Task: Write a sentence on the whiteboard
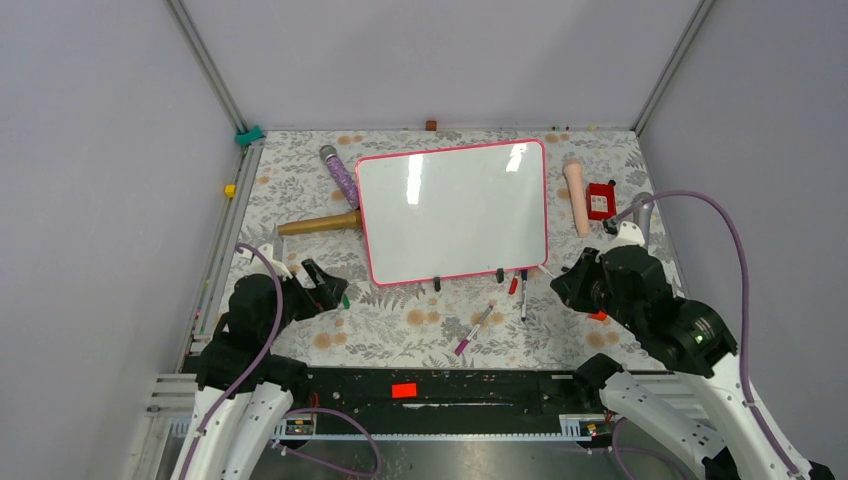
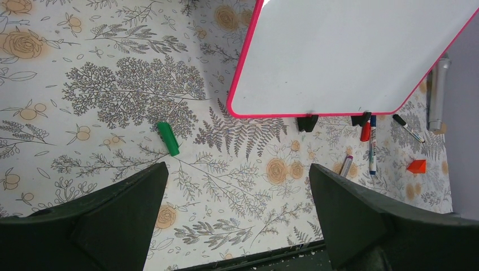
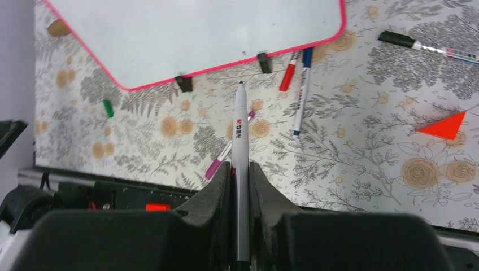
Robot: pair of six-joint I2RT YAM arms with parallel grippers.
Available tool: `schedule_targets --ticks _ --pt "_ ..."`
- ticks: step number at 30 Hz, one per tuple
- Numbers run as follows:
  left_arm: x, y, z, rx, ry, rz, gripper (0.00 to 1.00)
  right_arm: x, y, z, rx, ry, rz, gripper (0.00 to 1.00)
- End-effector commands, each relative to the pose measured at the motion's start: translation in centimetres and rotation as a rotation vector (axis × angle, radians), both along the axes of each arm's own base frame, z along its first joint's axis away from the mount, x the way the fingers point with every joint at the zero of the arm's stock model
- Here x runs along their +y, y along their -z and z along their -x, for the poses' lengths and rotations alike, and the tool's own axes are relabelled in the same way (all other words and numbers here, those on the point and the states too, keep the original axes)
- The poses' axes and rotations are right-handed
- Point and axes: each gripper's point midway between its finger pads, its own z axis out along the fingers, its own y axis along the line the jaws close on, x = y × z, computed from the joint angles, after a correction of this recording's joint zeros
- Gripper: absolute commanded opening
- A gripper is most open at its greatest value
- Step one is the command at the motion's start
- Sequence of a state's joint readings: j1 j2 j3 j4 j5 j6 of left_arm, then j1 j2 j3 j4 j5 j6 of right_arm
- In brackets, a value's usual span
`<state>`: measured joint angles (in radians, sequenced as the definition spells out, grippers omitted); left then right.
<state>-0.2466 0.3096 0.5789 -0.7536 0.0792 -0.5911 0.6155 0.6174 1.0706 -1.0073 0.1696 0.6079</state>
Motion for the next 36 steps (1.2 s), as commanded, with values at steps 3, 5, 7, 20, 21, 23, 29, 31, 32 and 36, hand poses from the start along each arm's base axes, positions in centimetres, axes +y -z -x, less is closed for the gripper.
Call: schedule_targets --ticks 3,5,7,20,21,23,29,31,32,36 --pt "-0.4 -1.7 -0.4 -0.048 0.031 0.005 0.99 -1.3 1.2 -3.0 -0.021 0.226 -0.005 0.0" --pt "-0.7 -1.8 -0.3 -0.045 0.052 0.007 0.99 -1.3 1.6 -3.1 -0.009 0.243 -0.006 0.0" --pt "-1.2 -1.7 -0.1 -0.042 0.077 0.015 0.99 -0.9 2.6 -3.2 0.019 0.243 -0.006 0.0" --pt "-1.6 -2.7 0.5 -0.08 0.108 0.03 0.99 -0.2 1.0 -3.7 0.064 0.321 -0.084 0.0" --pt "-1.5 -2.8 0.5 -0.081 0.107 0.03 0.99 -0.1 0.9 -3.8 0.066 0.321 -0.083 0.0" --pt "-1.5 -2.9 0.6 -0.084 0.108 0.027 0.99 0.2 0.9 -4.3 0.075 0.323 -0.072 0.0" --pt "-1.6 -2.7 0.4 -0.088 0.109 0.022 0.99 1.3 0.3 -5.5 0.092 0.337 -0.09 0.0" --pt "-1.5 -2.7 0.3 -0.092 0.102 0.019 0.99 1.6 0.0 -5.7 0.093 0.334 -0.1 0.0" --pt "-1.4 -2.7 0.3 -0.095 0.098 0.019 0.99 1.7 0.0 -5.8 0.095 0.334 -0.1 0.0" --pt "-1.1 -2.5 0.2 -0.099 0.078 0.017 0.99 1.7 0.5 -5.6 0.12 0.336 -0.087 0.0"
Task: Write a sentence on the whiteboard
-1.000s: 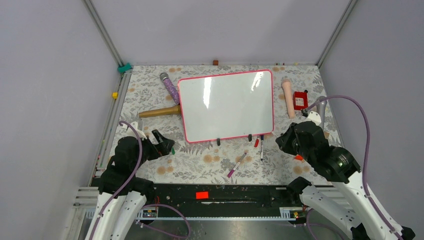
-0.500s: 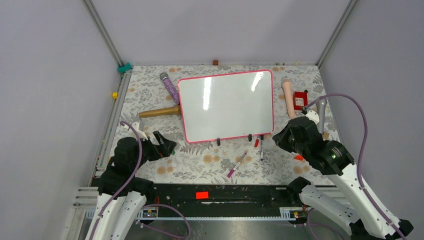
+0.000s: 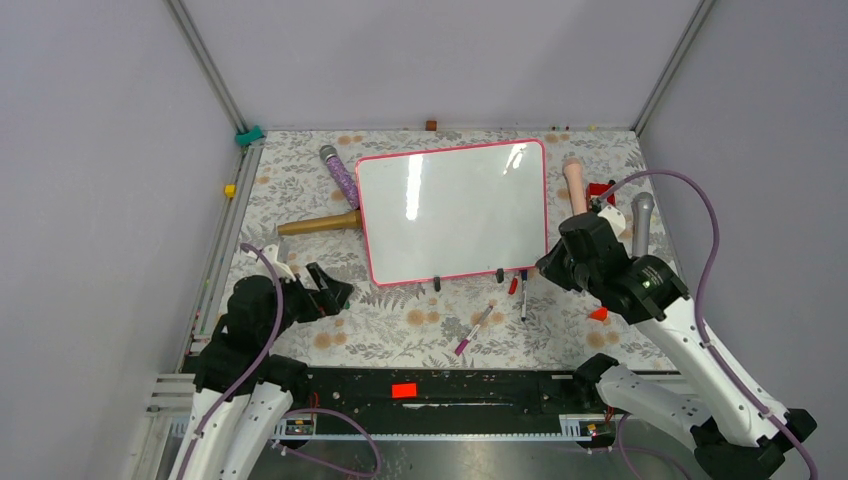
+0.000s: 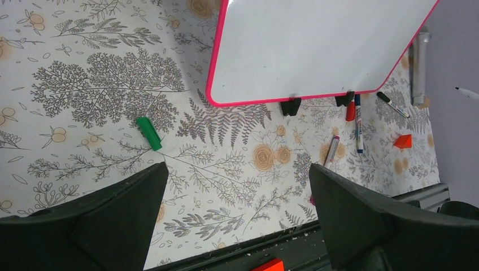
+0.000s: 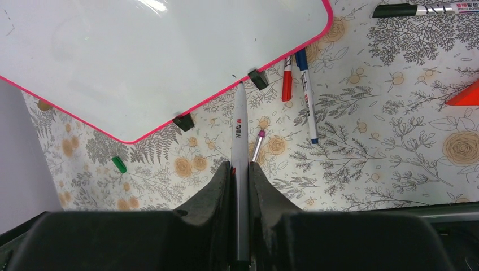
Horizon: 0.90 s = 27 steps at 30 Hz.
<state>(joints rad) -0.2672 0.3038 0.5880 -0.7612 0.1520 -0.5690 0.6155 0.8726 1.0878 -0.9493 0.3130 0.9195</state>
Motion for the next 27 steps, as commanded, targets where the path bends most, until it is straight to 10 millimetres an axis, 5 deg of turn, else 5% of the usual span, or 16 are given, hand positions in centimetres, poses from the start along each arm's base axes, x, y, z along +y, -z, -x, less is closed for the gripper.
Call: schedule_targets --ticks 1,13,21,24,27 --pt "0.3 -2.1 -0.8 -0.093 -0.023 0.004 0.99 0.3 -1.8 -0.5 -0.03 0.028 -0.033 0.0" --pt "0.5 -2.0 -1.8 -0.067 -0.029 -0.037 0.99 3.2 -0.6 -0.6 0.053 -0.017 -0.114 0.0" --pt "1.9 -5.4 -4.1 -0.126 -0.073 -0.164 0.99 10.4 -5.3 -5.1 -0.102 -0.169 -0.095 0.0" --pt "2.8 -5.0 -5.0 -0.061 -0.143 -0.191 0.99 14.0 -6.0 -6.4 -0.129 -0.235 -0.088 0.0" --pt "0.9 -5.0 -6.4 -0.045 -0.049 -0.179 0.99 16.7 -7.0 -7.4 -0.163 -0.3 -0.097 0.0"
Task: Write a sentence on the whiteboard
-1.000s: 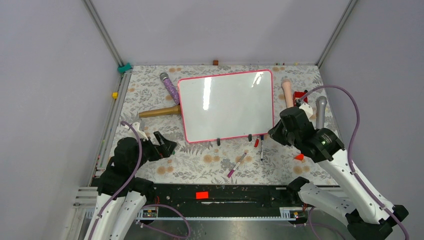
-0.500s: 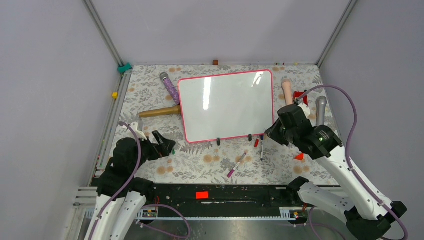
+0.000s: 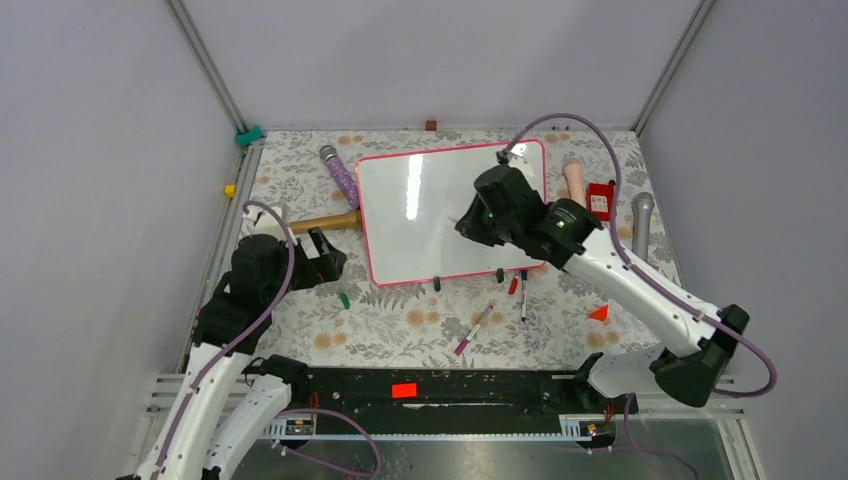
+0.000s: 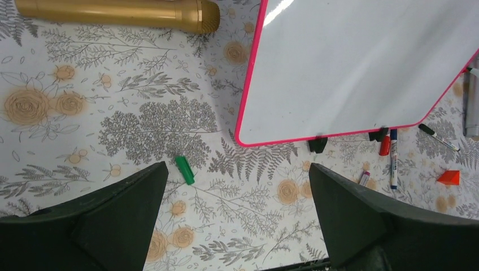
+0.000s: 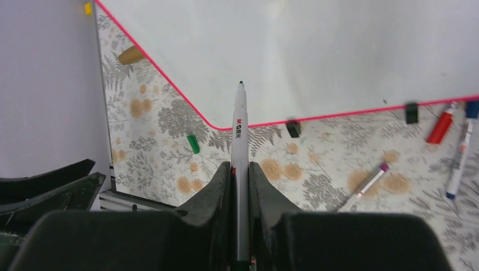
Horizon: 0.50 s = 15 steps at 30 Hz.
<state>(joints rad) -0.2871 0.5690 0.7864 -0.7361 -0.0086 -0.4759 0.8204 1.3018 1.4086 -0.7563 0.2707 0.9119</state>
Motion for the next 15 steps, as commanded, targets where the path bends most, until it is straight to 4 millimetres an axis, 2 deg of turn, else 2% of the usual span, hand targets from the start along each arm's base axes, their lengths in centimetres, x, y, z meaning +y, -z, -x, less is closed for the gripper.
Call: schedule_targets --ticks 1,5,8,12,15 --pt "-1.8 -1.6 -2.9 -0.033 0.084 -0.006 0.98 3.6 -3.3 -2.3 -0.124 -0.066 -0.037 0.0" --pt "-4.0 -3.3 -5.4 -0.094 0.182 0.08 0.95 5.2 -4.0 -3.3 -0.151 -0.135 -0.003 0.0" --pt "-4.1 -3.9 -7.6 -0.136 0.201 0.133 0.95 5.8 -4.6 -4.1 -0.18 -0.16 0.019 0.0" --pt "-4.2 -3.8 -10.3 -0.145 0.263 0.2 0.95 7.0 -5.3 -4.7 -0.207 -0.222 0.037 0.0" --pt "-4.9 -3.9 -11.6 -0.179 0.355 0.211 0.91 8.1 -5.3 -5.0 -0.218 -0.277 0.042 0.0"
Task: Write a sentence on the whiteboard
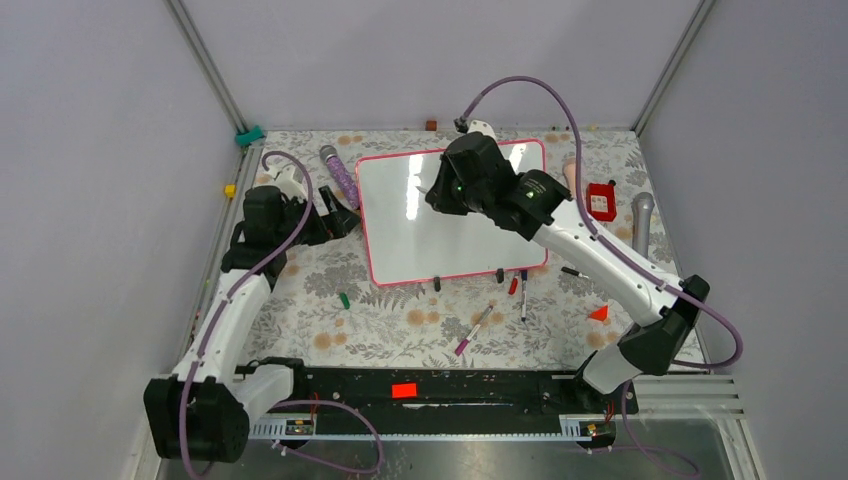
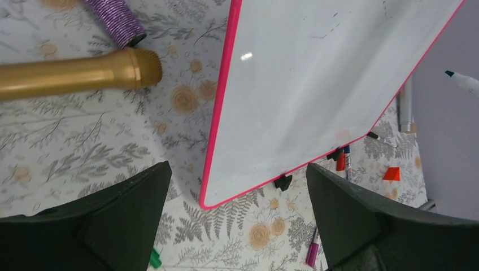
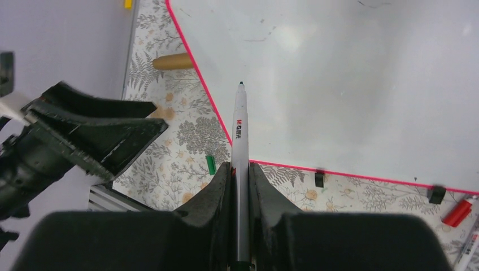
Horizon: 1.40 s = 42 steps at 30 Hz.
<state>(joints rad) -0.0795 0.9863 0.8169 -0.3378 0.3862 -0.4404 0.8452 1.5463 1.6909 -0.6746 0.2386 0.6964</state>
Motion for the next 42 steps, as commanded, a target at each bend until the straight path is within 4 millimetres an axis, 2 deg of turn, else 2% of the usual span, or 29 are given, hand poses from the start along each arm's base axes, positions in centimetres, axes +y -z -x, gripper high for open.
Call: schedule_targets --ticks 1,4,7,14,16,18,23,25,26,27,28,34,40,42 --pt "-2.3 -4.1 -2.9 -0.2 0.195 0.056 0.89 2.2 -1.8 -0.5 -0.084 -0.126 -0.004 0.0" --pt "-2.0 -2.5 -4.5 -0.158 0.186 0.036 0.88 3.5 -2.3 -1.0 -0.14 -0.195 -0.011 0.0" --pt "-2.0 -1.9 -5.5 -0.168 0.19 0.028 0.88 4.7 -3.1 -1.2 -0.17 -0.24 -0.033 0.0" --pt "-3.1 -0.8 -7.0 -0.209 0.268 0.057 0.89 5.8 -2.9 -1.6 -0.176 -0.263 -0.055 0.0" --pt "-3.3 -0.4 -7.2 -0.2 0.296 0.061 0.98 5.8 -2.8 -1.7 -0.179 -0.261 -0.052 0.0" --pt "-3.9 -0.1 -7.4 -0.198 0.359 0.068 0.99 5.9 -2.6 -2.0 -0.186 -0.258 -0.046 0.0" --pt "-4.6 1.1 -7.9 -0.2 0.452 0.079 0.73 6.1 -2.9 -2.6 -0.208 -0.247 -0.041 0.0" --pt "-4.5 1.1 -7.9 -0.226 0.462 0.057 0.72 6.1 -3.2 -2.8 -0.215 -0.246 -0.041 0.0" --pt "-4.6 1.1 -7.7 -0.231 0.478 0.057 0.76 6.2 -3.2 -2.8 -0.217 -0.246 -0.039 0.0" --pt "-4.8 1.2 -7.5 -0.226 0.509 0.072 0.94 6.2 -3.2 -3.0 -0.22 -0.245 -0.037 0.0" --pt "-5.0 1.4 -7.3 -0.216 0.536 0.094 0.98 6.2 -3.3 -3.0 -0.223 -0.243 -0.037 0.0" --pt "-6.3 2.0 -6.3 -0.151 0.683 0.292 0.99 6.6 -3.2 -3.5 -0.227 -0.237 -0.036 0.0" --pt "-5.1 2.8 -6.3 -0.15 0.611 0.169 0.99 6.6 -2.7 -4.3 -0.227 -0.203 -0.02 0.0" --pt "-5.6 2.5 -5.7 -0.155 0.681 0.205 0.99 6.7 -2.7 -4.6 -0.22 -0.185 -0.023 0.0"
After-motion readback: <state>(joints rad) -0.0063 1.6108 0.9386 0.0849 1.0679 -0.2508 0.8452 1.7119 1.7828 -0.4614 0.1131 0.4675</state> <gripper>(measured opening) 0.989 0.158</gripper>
